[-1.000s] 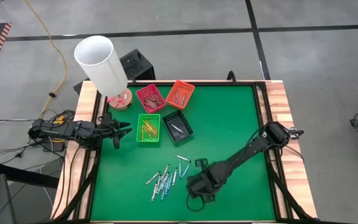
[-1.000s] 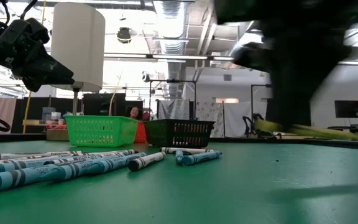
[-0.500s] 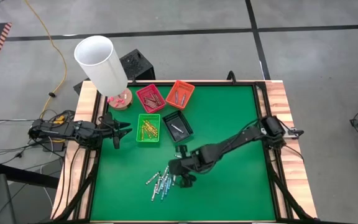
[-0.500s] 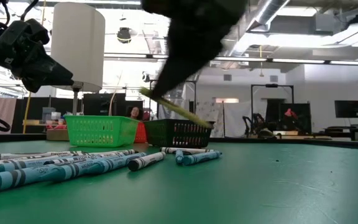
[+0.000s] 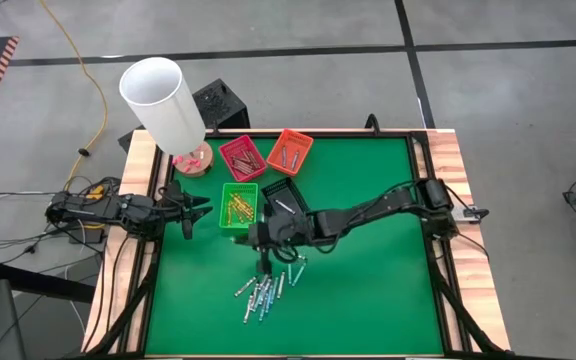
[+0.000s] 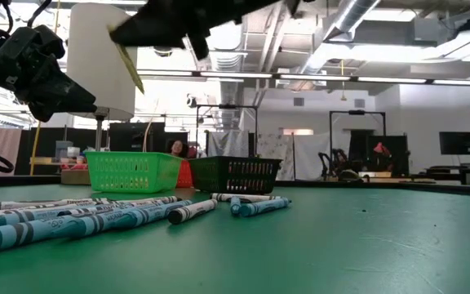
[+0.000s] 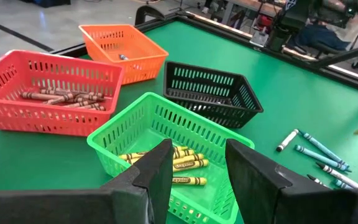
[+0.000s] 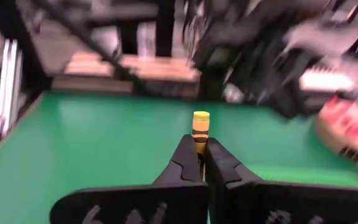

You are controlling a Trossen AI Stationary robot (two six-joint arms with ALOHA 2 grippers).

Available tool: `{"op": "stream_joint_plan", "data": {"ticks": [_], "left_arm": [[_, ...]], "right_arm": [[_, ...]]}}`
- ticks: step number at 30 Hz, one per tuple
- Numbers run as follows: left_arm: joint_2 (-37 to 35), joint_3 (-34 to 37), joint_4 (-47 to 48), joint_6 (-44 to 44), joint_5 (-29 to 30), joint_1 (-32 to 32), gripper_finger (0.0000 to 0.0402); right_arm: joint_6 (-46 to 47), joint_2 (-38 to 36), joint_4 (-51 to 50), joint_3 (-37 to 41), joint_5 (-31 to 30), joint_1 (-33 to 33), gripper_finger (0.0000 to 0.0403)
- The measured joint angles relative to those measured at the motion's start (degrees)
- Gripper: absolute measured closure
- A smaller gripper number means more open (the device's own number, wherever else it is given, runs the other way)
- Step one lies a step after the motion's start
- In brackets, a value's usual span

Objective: Sort crayons
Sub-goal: Put the yellow crayon into the green bin

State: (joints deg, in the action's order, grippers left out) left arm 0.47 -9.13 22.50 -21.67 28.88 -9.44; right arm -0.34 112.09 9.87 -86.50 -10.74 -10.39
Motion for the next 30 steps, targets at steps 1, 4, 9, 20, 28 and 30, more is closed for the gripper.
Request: {"op": "stream_joint_plan", "data": {"ticks": [1, 4, 9, 20, 28, 30], "left_arm": [[0.0, 0.0, 0.0, 0.0, 0.0, 0.0, 0.0265], [0.0, 0.0, 0.0, -0.1, 0.0, 0.0, 0.0265], [0.0, 0.0, 0.0, -0.5, 0.0, 0.0, 0.0265], [0.0, 0.0, 0.2, -0.5, 0.3, 0.0, 0.0265], [0.0, 0.0, 0.5, 0.2, 0.9, 0.0, 0.0265], [0.0, 0.0, 0.4, 0.0, 1.0, 0.0, 0.0265]], "right_arm": [[-0.5, 0.0, 2.1, 0.0, -0.2, 0.4, 0.0401], [-1.9, 0.0, 6.3, 0.0, -3.0, 1.5, 0.0401], [-3.2, 0.4, 10.7, 0.0, -5.7, 3.3, 0.0401], [-4.4, 4.5, 17.0, -0.1, -6.3, 7.3, 0.0401], [-3.7, 7.6, 16.8, 0.0, -7.2, 9.2, 0.0401], [-1.3, 7.9, 15.7, -0.1, -7.2, 9.8, 0.0401]]}}
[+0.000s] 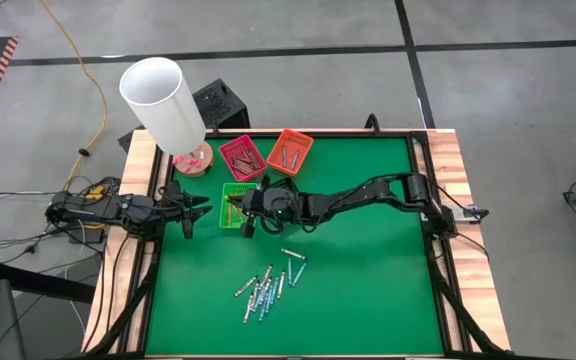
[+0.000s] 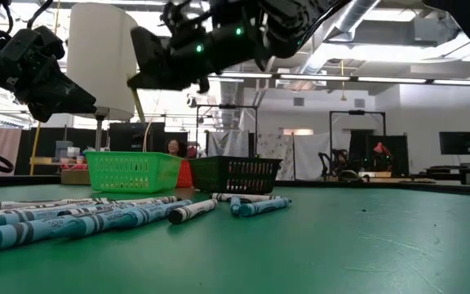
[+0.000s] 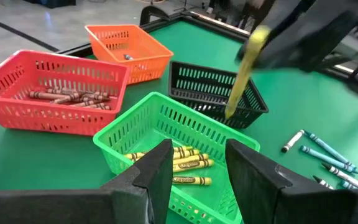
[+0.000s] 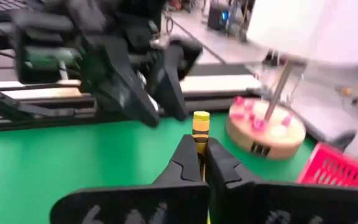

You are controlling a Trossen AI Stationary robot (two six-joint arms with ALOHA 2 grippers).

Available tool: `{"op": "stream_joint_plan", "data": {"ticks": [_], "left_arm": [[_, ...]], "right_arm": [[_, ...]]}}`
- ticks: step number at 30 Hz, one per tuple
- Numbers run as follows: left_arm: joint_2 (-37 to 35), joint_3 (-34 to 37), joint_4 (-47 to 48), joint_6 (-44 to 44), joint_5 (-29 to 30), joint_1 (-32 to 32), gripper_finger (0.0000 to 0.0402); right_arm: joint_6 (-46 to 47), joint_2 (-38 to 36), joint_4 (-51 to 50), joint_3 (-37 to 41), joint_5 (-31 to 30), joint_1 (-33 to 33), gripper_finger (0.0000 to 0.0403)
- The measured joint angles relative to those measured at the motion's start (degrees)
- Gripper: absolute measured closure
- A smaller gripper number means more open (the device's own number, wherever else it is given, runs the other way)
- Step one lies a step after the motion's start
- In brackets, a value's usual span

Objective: Sort crayons
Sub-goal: Put the yellow crayon into the green bin

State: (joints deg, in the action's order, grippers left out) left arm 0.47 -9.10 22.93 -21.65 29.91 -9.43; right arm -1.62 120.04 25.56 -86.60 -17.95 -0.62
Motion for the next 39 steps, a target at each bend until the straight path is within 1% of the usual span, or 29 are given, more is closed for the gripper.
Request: {"op": "stream_joint_plan", "data": {"ticks": [3, 5, 7, 9, 14, 22, 29, 33, 39], "left_arm": [[0.0, 0.0, 0.1, -0.1, 0.1, 0.0, 0.0265], [0.0, 0.0, 0.0, -0.4, 0.1, 0.0, 0.0265], [0.0, 0.0, 0.0, -0.8, 0.1, 0.0, 0.0265], [0.0, 0.0, 0.0, -1.0, 0.1, 0.0, 0.0265], [0.0, 0.0, 0.1, -1.6, 0.2, 0.0, 0.0265], [0.0, 0.0, 0.1, -1.6, 0.4, 0.0, 0.0265], [0.0, 0.0, 0.1, -1.6, 0.5, 0.0, 0.0265], [0.0, 0.0, 0.1, -1.6, 0.5, 0.0, 0.0265], [0.0, 0.0, 0.1, -1.6, 0.5, 0.0, 0.0265]], "right_arm": [[2.9, 2.1, 0.0, 0.0, 0.0, 0.5, 0.0401], [3.4, 2.5, -1.3, 0.2, -0.8, 0.7, 0.0401], [5.7, 3.3, 0.2, 0.0, -2.3, 0.9, 0.0401], [8.0, 3.3, -0.9, 0.0, -3.4, 1.3, 0.0401], [11.7, 4.3, -2.8, 0.1, -3.5, 2.4, 0.0401], [13.3, 4.3, -7.6, 0.1, -4.3, 2.7, 0.0401], [13.4, 4.3, -6.7, 0.1, -4.3, 3.0, 0.04], [13.7, 4.9, -5.2, 0.0, -3.1, 3.3, 0.04], [13.8, 6.2, -5.8, 0.0, -2.0, 3.3, 0.0399]]}}
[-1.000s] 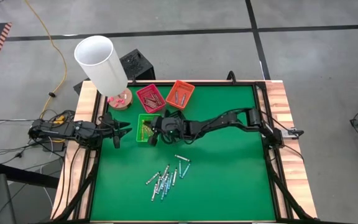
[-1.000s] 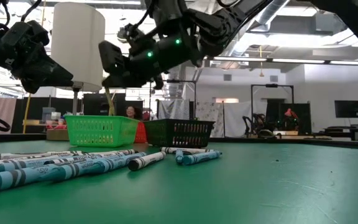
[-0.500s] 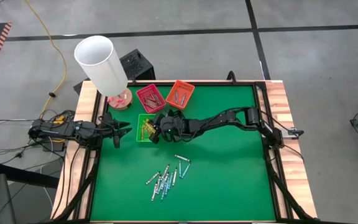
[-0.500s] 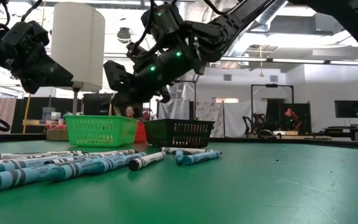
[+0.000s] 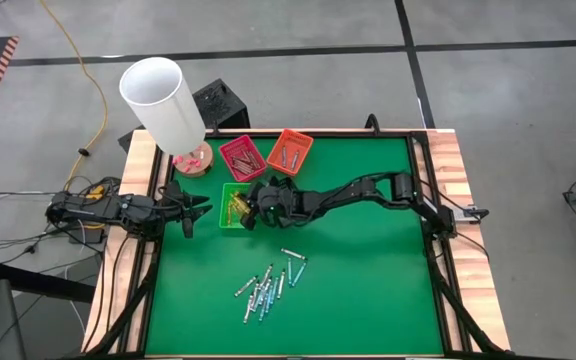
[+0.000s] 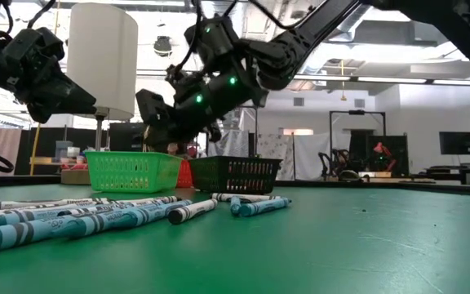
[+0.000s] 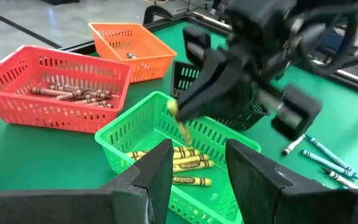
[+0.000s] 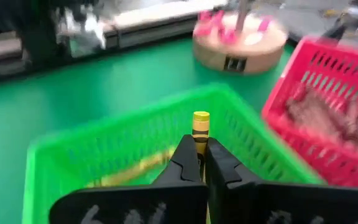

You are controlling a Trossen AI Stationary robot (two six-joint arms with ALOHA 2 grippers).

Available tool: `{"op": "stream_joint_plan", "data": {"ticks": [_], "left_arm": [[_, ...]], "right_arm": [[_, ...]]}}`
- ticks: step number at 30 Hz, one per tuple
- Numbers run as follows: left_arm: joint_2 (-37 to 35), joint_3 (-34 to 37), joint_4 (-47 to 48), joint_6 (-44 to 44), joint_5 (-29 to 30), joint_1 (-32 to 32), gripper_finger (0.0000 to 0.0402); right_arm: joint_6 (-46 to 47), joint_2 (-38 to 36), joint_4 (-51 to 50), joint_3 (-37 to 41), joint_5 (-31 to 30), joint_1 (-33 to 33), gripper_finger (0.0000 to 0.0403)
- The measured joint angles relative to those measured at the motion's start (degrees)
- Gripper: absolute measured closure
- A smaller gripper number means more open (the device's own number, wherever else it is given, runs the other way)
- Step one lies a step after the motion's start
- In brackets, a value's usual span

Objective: Sort crayons
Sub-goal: Put the yellow crayon into the green bin

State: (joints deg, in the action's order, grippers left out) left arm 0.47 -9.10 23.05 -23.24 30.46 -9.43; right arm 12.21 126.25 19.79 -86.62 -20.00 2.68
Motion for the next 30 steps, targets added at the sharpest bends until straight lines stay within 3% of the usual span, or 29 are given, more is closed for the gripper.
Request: {"op": "stream_joint_plan", "data": {"ticks": [16, 30], "left_arm": [[0.0, 0.0, 0.0, 0.0, 0.2, 0.0, 0.0265], [0.0, 0.0, 0.0, 0.0, 0.2, 0.0, 0.0265]], "right_arm": [[2.1, 0.7, 0.1, 0.0, 2.1, 0.1, 0.0397], [2.4, 0.7, -0.6, 0.1, 2.2, 0.1, 0.0317]]}}
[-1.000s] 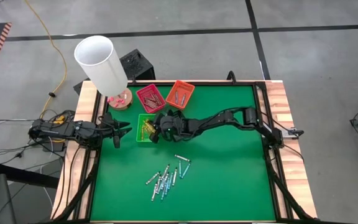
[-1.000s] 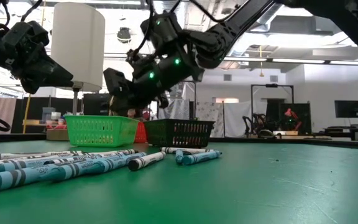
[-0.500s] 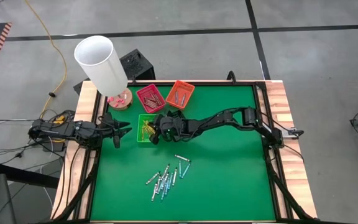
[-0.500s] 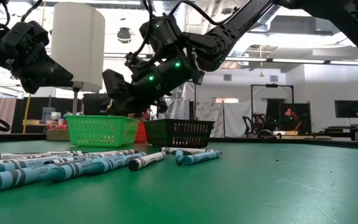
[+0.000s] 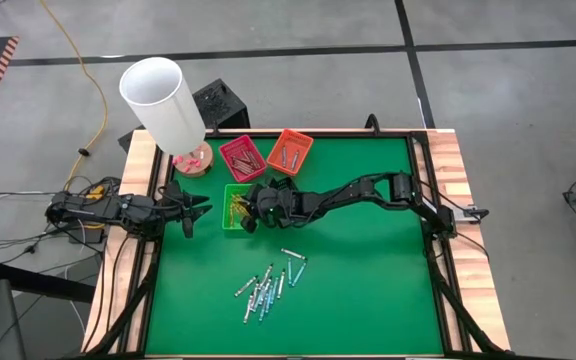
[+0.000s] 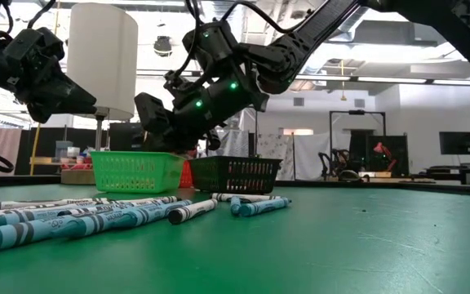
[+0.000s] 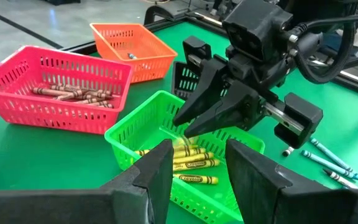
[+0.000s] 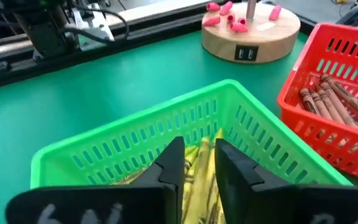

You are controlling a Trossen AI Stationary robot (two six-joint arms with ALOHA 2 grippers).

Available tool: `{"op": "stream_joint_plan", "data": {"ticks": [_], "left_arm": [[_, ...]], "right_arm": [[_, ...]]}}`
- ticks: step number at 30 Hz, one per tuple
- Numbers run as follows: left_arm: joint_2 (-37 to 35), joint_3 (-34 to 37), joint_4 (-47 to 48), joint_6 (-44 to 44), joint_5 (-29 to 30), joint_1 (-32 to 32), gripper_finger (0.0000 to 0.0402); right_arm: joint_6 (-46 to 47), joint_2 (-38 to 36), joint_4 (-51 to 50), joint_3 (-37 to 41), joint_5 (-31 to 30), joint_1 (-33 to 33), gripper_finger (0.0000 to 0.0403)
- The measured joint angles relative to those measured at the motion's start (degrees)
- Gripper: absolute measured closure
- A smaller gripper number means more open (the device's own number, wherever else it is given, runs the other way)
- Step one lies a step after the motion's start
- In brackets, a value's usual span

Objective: Sort crayons
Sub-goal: Put the yellow crayon into the green bin, then put the black crayon into the black bin

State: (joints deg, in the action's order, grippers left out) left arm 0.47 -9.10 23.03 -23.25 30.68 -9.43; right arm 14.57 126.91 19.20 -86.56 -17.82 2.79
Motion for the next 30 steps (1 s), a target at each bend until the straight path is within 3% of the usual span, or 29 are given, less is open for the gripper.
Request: {"op": "stream_joint_plan", "data": {"ticks": [11, 30], "left_arm": [[0.0, 0.0, 0.0, -0.4, 0.1, 0.0, 0.0265], [0.0, 0.0, 0.0, 0.1, 0.2, 0.0, 0.0265]], "right_arm": [[-4.5, -0.7, -1.1, -5.7, 1.4, -0.2, 0.0315], [-13.2, -4.2, -32.5, -18.1, 4.3, -3.3, 0.0315]]}}
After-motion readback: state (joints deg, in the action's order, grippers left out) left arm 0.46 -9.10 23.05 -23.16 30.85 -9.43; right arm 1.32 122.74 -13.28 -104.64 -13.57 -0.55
